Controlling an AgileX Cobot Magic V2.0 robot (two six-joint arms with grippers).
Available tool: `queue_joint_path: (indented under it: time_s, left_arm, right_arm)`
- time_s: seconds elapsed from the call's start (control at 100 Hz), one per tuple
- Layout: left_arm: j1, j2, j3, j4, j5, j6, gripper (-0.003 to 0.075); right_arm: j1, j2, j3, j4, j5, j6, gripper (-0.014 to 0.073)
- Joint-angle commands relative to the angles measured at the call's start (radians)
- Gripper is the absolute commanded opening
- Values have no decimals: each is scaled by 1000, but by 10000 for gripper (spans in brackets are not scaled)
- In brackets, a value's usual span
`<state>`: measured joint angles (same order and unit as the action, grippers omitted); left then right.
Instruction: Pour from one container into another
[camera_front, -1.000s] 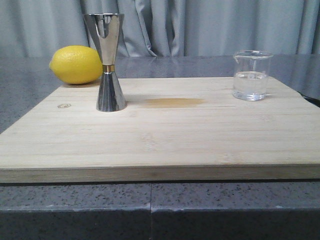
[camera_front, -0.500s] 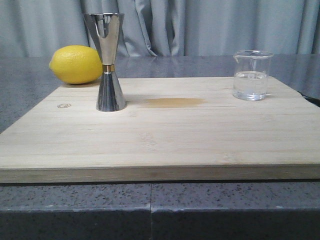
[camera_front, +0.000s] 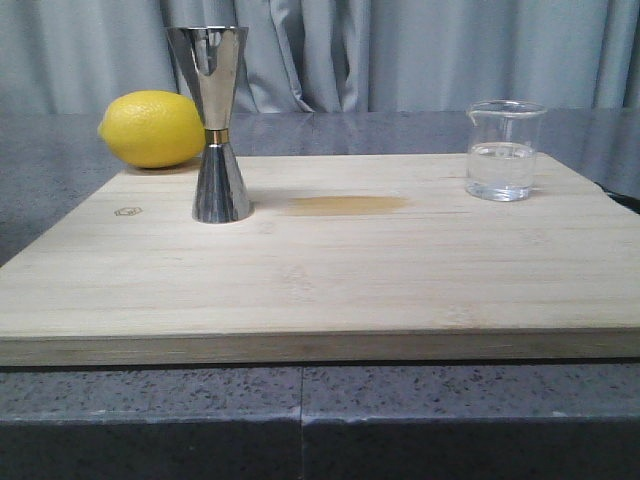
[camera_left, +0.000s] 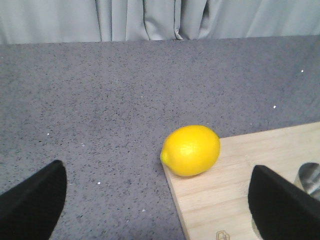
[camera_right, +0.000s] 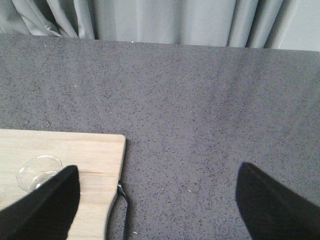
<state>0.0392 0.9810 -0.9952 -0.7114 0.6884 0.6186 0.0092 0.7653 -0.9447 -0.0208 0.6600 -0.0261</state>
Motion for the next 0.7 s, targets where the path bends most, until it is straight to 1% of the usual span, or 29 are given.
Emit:
queue_joint_path:
  time_s: [0.0,0.13,0.29,0.33,0.49,0.58,0.63,0.69]
  left_arm:
    - [2,15,-35,-111,-66,33,673]
    - [2,42,-15,-215,-51,272,650]
    - [2,43,80,-371,-42,544,650]
    - [2,43,116,-427,-30,610,650]
    - [2,43,263,-667,46,979,650]
    - [2,44,323,-766,95,1108,650]
    - [2,48,330,-829,149,1151,650]
    - [2,63,330,-839,204,1178,650]
  right_arm:
    - [-5,24,-35,-13,-82,-11,628]
    - [-5,42,-33,-19,-59,-11,628]
    - [-5,53,-26,-47,-28,-19,628]
    - [-5,53,-12,-47,-38,-19,628]
    - [-5,53,50,-47,-61,-19,628]
    - [-5,53,79,-47,-70,-19,628]
    - [-5,53,90,-47,-75,-19,628]
    - [-5,53,98,-47,-80,-19,628]
